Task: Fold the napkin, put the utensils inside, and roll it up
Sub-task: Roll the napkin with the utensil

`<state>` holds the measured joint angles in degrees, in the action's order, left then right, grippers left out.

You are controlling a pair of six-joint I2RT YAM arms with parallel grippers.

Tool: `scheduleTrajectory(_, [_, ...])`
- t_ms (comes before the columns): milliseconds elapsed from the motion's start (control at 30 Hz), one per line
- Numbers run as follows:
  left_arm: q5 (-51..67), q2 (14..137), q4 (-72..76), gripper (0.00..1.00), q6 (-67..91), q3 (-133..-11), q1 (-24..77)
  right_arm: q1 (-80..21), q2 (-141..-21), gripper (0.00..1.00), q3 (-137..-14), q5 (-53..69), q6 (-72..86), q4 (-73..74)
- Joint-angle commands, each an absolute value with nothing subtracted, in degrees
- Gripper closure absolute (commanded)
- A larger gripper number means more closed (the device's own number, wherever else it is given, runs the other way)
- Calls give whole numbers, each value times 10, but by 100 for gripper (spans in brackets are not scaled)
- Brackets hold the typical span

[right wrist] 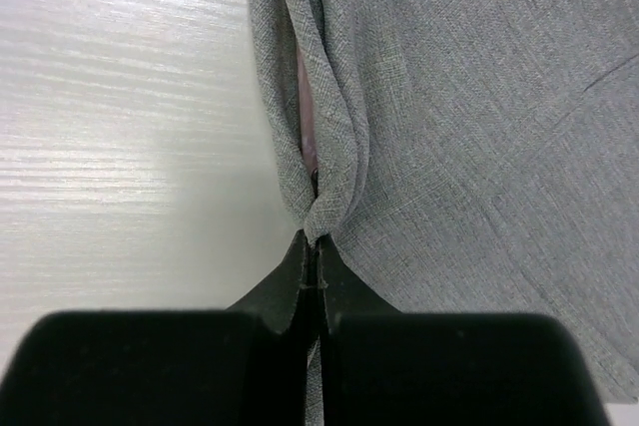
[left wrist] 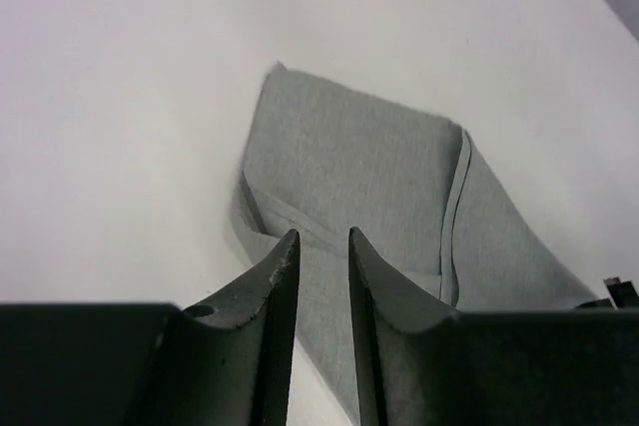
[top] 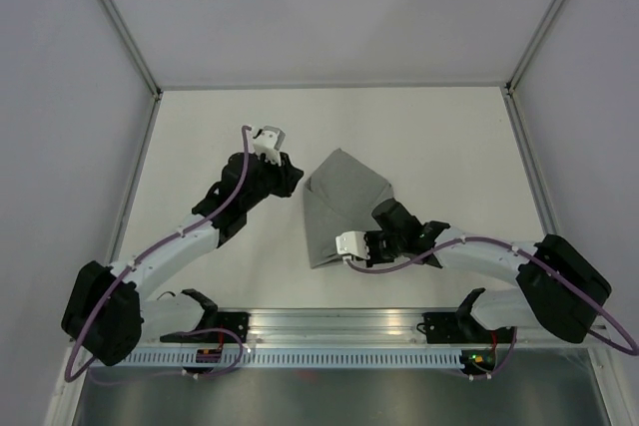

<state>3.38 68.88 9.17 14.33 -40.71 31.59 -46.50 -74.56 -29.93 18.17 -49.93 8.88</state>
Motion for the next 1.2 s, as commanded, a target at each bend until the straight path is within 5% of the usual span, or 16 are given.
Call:
scheduleTrajectory(0, [-30,631,181,69,169,-382,317,-450,-790,99,-331,245,-482,183])
scheduleTrajectory(400, [-73,536,255,67,58,-309,351,-365,-940,100,-475,344,-502,315])
scheduleTrajectory(1167, [-329,564,389,61,-301,-280,646,-236,-1237,100,-751,508,-610,659])
